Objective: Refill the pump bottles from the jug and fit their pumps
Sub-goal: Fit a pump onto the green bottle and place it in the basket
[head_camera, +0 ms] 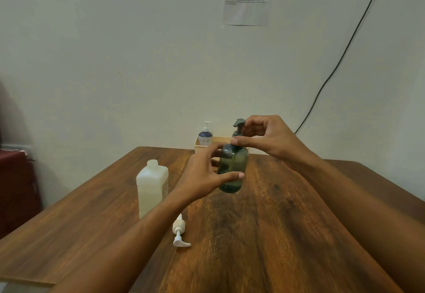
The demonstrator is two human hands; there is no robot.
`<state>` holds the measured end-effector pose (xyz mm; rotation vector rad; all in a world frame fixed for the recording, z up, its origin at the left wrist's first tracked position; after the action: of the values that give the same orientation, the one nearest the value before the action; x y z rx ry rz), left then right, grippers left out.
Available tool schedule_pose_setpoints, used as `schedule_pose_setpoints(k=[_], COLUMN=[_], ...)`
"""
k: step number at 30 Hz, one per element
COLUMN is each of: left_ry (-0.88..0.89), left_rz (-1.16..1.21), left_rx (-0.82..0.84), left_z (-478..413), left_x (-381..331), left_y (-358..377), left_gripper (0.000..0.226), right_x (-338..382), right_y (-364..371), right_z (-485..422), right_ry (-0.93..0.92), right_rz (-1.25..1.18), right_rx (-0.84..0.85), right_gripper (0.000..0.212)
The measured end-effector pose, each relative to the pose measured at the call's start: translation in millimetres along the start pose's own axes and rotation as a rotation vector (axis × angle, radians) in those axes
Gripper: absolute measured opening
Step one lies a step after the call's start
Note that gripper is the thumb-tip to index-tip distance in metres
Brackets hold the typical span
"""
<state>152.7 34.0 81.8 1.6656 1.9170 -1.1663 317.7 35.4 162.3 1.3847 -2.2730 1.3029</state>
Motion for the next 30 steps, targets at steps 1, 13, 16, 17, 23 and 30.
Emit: schedule_pose_setpoints(k=[1,13,16,17,23,30], left_ry=[0.003,0.009,0.021,0.023,0.028,0.049], left_rz=[0.001,0.017,0.04,0.046,0.032,0.007], left_rx=[0.002,0.017,0.011,0.01,0.015,0.01], left_z=[0.1,-1.9,-2.5,-2.6,-3.1,-0.3], left_x=[-0.5,-1.2,-5.1,-6.4,-8.0,-10.6], left_y=[0.6,-0.7,-2.2,-2.6,-3.3,0.3], left_gripper=[0.079,0.079,0.079,0.079,0.076,0.077], right_x=[0.4,9.2,7.9,6.4,-4.6,-10.5], right_y=[0.1,10.7,11.0,10.4,7.1,12.9], right_z=[0.3,-5.9,-7.1,-7.4,-5.6,-6.6], right_ry=[0.001,0.039,0.025,0.021,-0.021,0.011], right_rz=[0.011,0.031,-0.032,-0.041,-0.046,0.019], right_rx=[-0.014,0.326,0.29,0.251,0.031,0.039], right_gripper=[0.034,0.03,0.023,0.023,0.033,0.055])
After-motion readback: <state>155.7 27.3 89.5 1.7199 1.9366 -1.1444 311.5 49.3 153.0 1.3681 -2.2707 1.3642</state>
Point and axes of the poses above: each hand's wrist, its own z-axis away from the middle knuckle, its own y-axis out of the palm, x = y × z, the point moved 9 cm from there along -z, towards the middle knuckle, and after that the axes turned 7 degrees about z, right-handed, at the moved point
